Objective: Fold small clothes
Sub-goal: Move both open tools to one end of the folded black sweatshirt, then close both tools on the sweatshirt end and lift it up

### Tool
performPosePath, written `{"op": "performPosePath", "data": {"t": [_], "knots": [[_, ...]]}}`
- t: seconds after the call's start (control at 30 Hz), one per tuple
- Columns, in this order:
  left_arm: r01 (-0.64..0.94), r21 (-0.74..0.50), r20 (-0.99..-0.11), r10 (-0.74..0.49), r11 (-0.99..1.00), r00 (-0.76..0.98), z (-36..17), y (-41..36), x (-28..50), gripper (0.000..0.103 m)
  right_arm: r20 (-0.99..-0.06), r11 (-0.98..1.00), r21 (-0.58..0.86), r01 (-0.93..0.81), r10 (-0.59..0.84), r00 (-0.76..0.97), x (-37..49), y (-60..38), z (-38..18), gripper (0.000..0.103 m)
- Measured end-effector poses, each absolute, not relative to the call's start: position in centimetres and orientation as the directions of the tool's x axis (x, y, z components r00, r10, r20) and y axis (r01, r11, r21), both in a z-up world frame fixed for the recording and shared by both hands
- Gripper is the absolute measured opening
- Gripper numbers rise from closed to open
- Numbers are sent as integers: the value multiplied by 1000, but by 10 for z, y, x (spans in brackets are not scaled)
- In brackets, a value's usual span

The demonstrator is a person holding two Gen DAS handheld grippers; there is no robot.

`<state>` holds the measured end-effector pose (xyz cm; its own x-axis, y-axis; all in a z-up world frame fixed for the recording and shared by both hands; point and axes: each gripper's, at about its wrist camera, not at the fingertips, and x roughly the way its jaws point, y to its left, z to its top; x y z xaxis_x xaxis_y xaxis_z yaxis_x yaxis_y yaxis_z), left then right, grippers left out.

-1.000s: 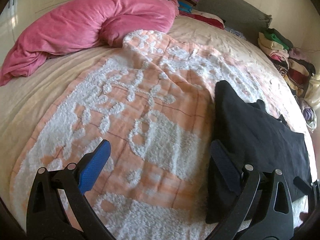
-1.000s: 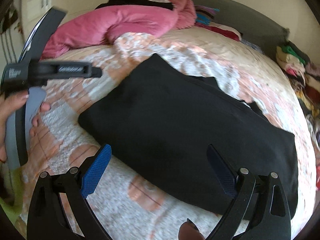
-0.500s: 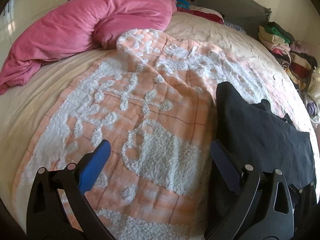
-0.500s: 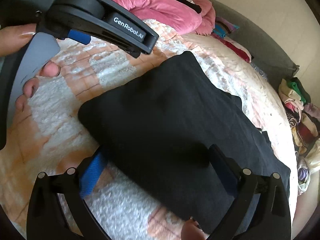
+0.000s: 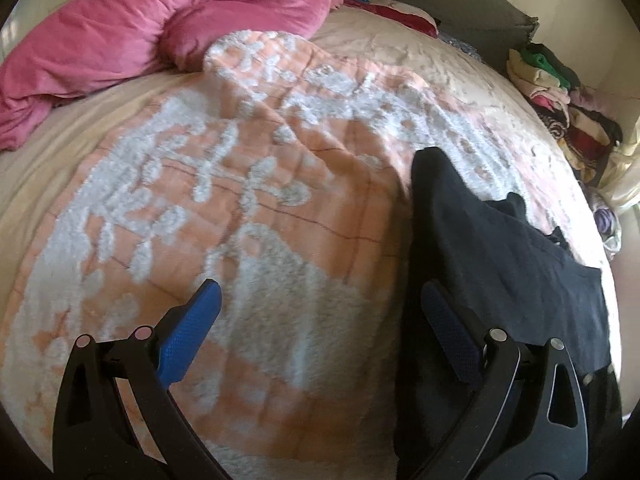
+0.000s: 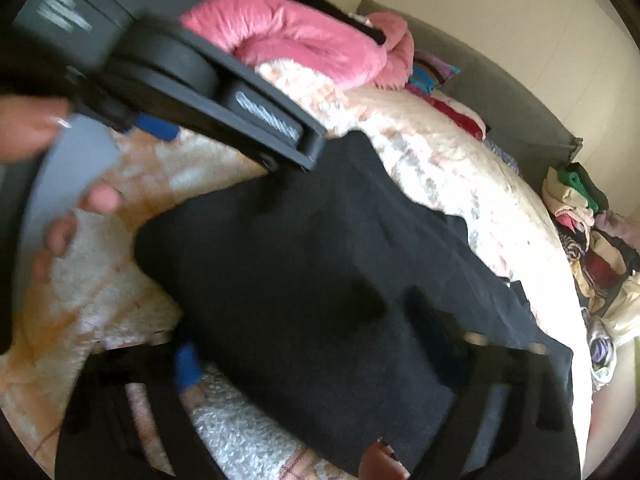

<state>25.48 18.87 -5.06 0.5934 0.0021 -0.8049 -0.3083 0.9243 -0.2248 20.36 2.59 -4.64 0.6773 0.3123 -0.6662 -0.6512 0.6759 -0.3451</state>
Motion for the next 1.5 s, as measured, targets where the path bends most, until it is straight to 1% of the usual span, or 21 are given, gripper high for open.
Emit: {"op": "performPosePath", "data": {"t": [0.03,0.07,0.13,0.2,0.3,0.4,0.53,0.63,0.67,0.7,0.73,0.77,0.8,0.83,0.9,0.97,1.2,1.5], "knots": [[-305,-237,-803,-9,922,597,-50,188,256,94,-651,678,-336,-654,335,681,201,23,-41,57],[-304,-249,-800,-18,920,600,-49,188,257,94,-640,679,-325,-658,354,682,199,20,-37,51],[-292,-298,-793,-65,909,606,-46,187,260,94,-625,681,-290,-673,398,672,192,11,-26,28],[-284,-340,-784,-103,897,612,-44,185,266,94,-614,685,-275,-674,415,672,187,7,-20,19],[-275,-386,-780,-153,881,606,-40,181,276,94,-602,696,-235,-679,444,663,186,-4,-14,12],[-271,-436,-779,-209,858,591,-39,173,288,94,-583,712,-206,-671,461,669,185,-15,-7,10],[-236,-452,-783,-256,860,567,-41,152,304,94,-551,733,-196,-651,467,691,179,-29,2,9],[-196,-488,-746,-289,851,600,-33,139,303,93,-528,757,-170,-631,471,706,175,-43,8,9],[-177,-494,-734,-299,851,610,-29,134,302,90,-522,763,-160,-626,473,710,175,-48,10,9],[-149,-502,-721,-317,852,616,-23,127,302,75,-515,770,-151,-620,474,714,175,-52,12,9],[-121,-517,-707,-343,848,618,-19,120,302,57,-504,781,-137,-610,475,721,174,-59,15,9],[-106,-527,-700,-360,843,617,-16,116,302,49,-498,786,-130,-604,475,725,174,-62,16,8],[-85,-533,-693,-376,842,616,-11,108,302,38,-490,796,-114,-594,475,731,173,-69,18,8],[-74,-523,-693,-372,849,617,-7,103,302,31,-486,803,-100,-587,476,733,172,-73,18,8],[-40,-500,-687,-368,865,626,4,89,300,25,-473,818,-79,-569,472,744,170,-83,23,8],[-21,-486,-685,-366,874,630,12,81,299,24,-461,829,-59,-556,471,752,167,-91,25,8],[41,-449,-675,-369,893,639,39,48,295,24,-403,866,2,-500,459,792,158,-127,38,7],[83,-427,-672,-377,900,637,52,13,294,24,-379,894,41,-446,427,821,146,-160,47,7]]}}
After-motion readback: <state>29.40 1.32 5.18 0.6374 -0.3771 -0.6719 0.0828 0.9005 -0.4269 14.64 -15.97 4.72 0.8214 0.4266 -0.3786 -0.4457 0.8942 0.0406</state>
